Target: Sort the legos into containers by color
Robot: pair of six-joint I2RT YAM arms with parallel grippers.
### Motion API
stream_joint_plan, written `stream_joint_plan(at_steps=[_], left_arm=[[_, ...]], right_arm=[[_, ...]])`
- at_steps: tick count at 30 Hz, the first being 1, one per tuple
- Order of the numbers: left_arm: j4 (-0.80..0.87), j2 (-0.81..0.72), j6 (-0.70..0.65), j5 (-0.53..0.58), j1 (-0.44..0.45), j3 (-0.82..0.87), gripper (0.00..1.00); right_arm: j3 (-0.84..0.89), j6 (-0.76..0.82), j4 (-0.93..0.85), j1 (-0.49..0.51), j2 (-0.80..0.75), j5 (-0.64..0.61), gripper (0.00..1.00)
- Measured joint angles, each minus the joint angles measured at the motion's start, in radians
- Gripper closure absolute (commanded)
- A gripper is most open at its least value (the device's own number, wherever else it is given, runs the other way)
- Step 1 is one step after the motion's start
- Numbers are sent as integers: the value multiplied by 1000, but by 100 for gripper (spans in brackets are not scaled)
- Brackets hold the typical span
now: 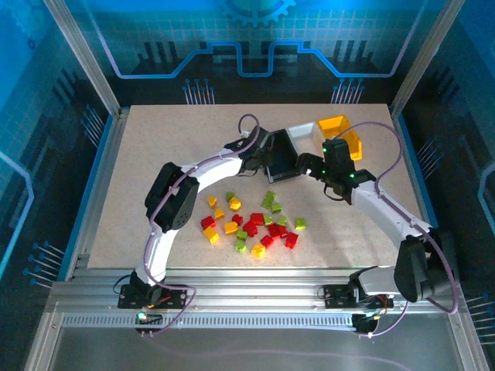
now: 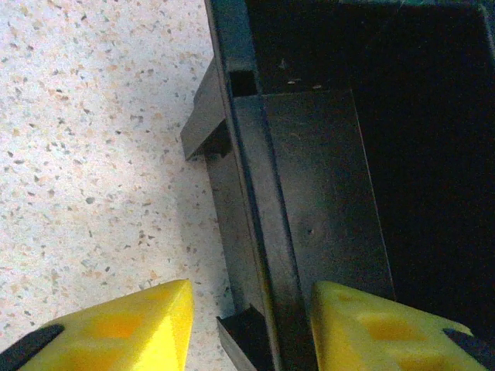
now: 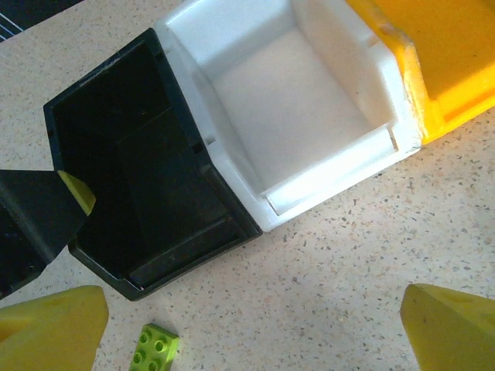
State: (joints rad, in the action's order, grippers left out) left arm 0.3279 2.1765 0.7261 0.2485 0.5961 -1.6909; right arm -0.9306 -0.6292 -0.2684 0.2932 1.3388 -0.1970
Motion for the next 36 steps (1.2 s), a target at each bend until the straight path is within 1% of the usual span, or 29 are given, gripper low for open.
stream_joint_plan(at_steps=[5,7,11,14,16,23,29,36], left_arm=[[14,2,-21,26,-2,-8,76],[20,2,-26,36,-5,-8,80],[16,-4,-29,47,-31,5,89],[8,-38,-68,46,-58,52,100],[7,-66,-84,47,-77,94,100],[6,-197,-177,35,-197,266,100],[16,-290,-286,-30,-296,369,100],[25,-340,-371,-107,-365,424,100]], right_arm=[[17,0,-1,-20,-6,18,1],[22,0,-1,-22,-6,21,1],[26,0,0,-29,-14,24,1],[29,0,0,-37,-23,27,1],[29,0,0,-39,-26,32,1],[30,1,8,-40,-26,57,1],[30,12,16,-40,-26,75,1],[34,16,29,-40,-26,85,1]])
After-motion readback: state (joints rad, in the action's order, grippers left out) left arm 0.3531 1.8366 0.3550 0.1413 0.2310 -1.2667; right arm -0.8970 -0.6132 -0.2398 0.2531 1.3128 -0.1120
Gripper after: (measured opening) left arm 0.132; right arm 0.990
